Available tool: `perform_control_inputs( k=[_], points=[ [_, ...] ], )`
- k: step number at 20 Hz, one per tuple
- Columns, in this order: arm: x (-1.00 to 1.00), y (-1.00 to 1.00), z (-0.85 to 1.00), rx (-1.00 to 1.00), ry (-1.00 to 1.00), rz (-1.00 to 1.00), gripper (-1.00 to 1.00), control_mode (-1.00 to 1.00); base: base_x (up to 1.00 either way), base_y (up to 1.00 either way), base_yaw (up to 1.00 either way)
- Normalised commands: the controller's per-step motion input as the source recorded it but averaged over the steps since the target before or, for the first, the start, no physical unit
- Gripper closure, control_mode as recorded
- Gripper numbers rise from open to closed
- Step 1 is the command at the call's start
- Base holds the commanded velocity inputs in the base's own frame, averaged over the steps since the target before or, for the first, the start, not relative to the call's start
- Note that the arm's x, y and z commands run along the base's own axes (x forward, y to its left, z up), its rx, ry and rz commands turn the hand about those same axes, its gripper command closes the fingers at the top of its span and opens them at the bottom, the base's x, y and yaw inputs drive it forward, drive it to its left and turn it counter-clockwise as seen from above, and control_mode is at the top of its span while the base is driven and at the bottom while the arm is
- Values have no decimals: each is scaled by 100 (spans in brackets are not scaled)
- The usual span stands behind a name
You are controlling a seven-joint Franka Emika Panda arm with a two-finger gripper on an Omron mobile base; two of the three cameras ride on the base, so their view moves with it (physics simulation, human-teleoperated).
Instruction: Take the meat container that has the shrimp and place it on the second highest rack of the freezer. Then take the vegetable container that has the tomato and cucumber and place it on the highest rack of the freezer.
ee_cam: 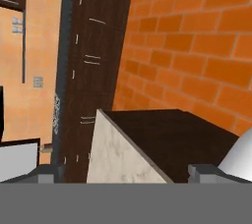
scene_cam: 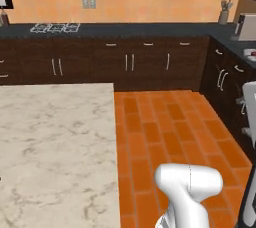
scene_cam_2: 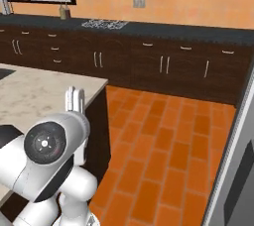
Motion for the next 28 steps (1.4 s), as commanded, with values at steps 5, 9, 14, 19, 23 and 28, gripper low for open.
perform_control_inputs(
  k=[5, 9, 14, 19, 23, 28],
  points=[
    [0, 0, 0, 0, 0, 0, -100, 100, 100, -27, 5],
    [0, 0, 0, 0, 0, 0, -100, 100, 100, 7, 0],
    [0, 0, 0, 0, 0, 0, -100, 100, 100, 5, 0],
    [0, 0, 0, 0, 0, 0, -100, 100, 100, 0, 0],
    [0, 0, 0, 0, 0, 0, -100, 100, 100, -3, -3],
    [0, 0, 0, 0, 0, 0, -100, 100, 100, -32, -11]
  ],
)
